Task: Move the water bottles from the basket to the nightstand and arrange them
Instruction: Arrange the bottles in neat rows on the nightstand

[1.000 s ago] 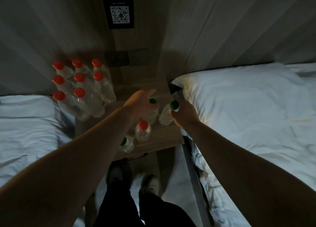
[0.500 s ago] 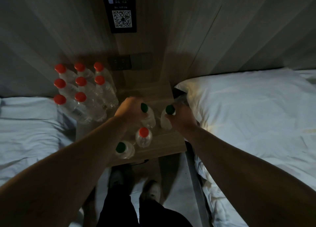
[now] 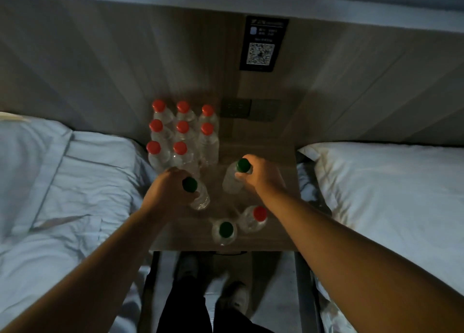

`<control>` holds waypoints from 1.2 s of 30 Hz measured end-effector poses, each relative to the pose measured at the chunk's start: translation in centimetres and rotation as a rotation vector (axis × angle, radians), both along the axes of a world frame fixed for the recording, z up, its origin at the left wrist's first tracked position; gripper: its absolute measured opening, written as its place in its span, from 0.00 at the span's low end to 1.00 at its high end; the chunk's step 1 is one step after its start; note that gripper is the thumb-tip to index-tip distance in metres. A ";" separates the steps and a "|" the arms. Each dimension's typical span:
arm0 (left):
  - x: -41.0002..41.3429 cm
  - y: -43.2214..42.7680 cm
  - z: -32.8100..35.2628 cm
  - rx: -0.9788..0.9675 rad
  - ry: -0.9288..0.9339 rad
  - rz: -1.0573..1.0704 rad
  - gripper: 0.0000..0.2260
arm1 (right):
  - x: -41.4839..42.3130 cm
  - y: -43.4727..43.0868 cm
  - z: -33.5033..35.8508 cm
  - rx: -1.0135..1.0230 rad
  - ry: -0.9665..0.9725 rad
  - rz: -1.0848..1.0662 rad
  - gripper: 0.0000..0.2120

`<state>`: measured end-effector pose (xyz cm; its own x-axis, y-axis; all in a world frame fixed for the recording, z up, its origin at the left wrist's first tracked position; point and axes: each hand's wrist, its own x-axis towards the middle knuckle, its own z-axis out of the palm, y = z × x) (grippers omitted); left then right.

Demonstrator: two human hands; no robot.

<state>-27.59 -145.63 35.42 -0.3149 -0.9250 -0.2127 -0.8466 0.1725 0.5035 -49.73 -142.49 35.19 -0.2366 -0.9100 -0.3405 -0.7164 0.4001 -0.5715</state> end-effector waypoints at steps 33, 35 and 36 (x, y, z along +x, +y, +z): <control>8.2 -3.0 -8.3 0.192 0.272 0.285 0.30 | 8.9 -5.4 -4.3 0.043 -0.304 -0.363 0.21; 8.0 -3.1 -8.5 0.198 0.279 0.298 0.30 | 9.1 -5.3 -4.5 0.098 -0.348 -0.380 0.21; 7.8 -3.2 -8.5 0.199 0.286 0.317 0.28 | 9.2 -5.3 -4.7 0.114 -0.362 -0.385 0.20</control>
<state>-19.80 -148.84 26.94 -0.0956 -0.9349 -0.3419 -0.6646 -0.1957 0.7211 -40.56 -147.82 30.53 -0.3945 -0.7335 -0.5535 -0.2711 0.6685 -0.6926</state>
